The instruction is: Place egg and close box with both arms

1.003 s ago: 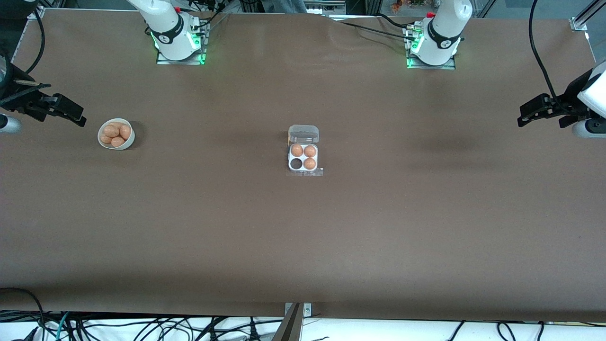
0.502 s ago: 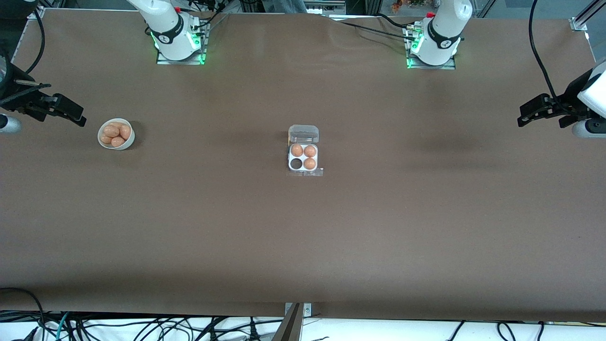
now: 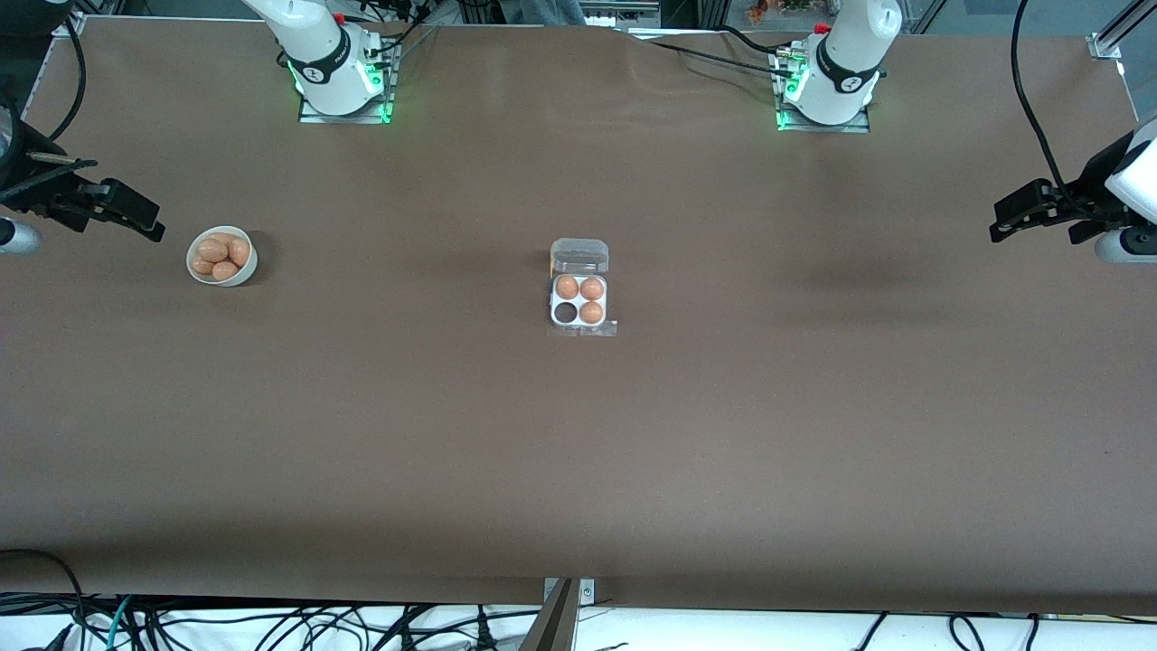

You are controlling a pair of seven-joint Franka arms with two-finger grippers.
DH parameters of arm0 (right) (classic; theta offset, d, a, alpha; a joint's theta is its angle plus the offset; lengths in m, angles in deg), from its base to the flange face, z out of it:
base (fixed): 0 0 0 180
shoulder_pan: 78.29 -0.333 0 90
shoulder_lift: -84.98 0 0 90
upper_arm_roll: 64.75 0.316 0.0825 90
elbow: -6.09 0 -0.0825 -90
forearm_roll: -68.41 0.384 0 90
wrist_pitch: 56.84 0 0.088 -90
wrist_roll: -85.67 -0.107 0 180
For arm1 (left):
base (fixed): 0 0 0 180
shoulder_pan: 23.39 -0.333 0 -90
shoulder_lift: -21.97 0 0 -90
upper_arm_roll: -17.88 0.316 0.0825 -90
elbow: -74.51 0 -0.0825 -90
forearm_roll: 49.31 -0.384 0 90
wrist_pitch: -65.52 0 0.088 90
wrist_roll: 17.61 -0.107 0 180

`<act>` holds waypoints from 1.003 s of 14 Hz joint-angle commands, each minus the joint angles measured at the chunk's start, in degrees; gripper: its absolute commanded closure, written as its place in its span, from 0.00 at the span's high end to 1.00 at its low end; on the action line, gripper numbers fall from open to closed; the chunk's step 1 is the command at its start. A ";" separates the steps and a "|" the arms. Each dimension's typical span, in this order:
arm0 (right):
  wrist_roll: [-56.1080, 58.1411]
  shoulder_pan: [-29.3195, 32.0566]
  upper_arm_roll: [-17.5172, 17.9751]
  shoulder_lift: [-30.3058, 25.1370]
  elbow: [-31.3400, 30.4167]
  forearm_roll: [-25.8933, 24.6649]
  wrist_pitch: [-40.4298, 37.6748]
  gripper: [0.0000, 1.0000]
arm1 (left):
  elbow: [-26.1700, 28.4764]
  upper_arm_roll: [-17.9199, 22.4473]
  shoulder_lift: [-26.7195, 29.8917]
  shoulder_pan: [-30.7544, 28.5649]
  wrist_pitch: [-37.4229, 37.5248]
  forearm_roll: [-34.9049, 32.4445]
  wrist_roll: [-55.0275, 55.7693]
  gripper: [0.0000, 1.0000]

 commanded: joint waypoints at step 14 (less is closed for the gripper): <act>8.95 1.90 -0.23 5.85 -0.30 -3.84 -5.23 1.00 | -1.36 -0.37 -1.04 -0.51 0.29 -1.34 -0.20 1.00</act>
